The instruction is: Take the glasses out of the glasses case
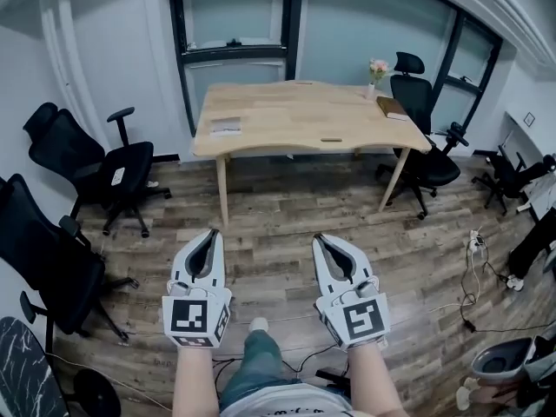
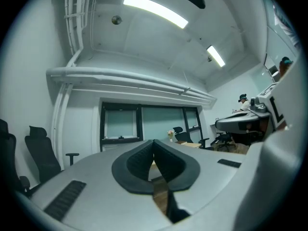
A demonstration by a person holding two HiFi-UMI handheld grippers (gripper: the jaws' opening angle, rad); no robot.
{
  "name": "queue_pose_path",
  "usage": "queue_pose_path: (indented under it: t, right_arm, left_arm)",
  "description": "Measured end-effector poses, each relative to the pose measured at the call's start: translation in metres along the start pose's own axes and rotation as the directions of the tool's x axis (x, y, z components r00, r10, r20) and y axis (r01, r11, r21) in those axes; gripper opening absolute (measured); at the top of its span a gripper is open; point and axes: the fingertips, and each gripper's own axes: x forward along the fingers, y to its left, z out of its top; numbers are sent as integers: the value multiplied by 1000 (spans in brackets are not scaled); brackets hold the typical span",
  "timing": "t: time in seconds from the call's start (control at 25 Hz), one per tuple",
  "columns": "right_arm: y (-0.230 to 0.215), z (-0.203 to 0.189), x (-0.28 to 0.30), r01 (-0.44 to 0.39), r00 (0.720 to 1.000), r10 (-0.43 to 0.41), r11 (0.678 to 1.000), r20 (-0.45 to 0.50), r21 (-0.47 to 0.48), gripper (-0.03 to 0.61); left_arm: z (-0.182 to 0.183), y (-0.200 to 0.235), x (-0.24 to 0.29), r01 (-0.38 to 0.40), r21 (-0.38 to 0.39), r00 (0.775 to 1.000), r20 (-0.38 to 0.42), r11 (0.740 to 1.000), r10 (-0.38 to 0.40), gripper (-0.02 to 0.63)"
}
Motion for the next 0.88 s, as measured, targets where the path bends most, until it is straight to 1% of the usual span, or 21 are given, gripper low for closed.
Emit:
queue_pose_path:
  t: [0.24,0.4,0.6,0.88]
  right_arm:
    - [-31,-15,128,-5,1000,5,1000,-25,-17,12]
    - [-45,-24,199,-24,999,22,999,-49,-26,12]
    - [-57,-33,266,-46,997,45,999,-55,-22,12]
    - [-74,-62,331,-78,994,78,997,-79,-2,12]
  left_arm:
    - [-16,70,112,5,-5,1000,-16,1000,-6,17]
    - [-22,107,174,9,-4,1000,-20,1000,-9,17]
    - [-31,144,225,-13,26,999,-29,1000,13,17]
    - [-51,189,273,-61,16,997,-52,998,61,17]
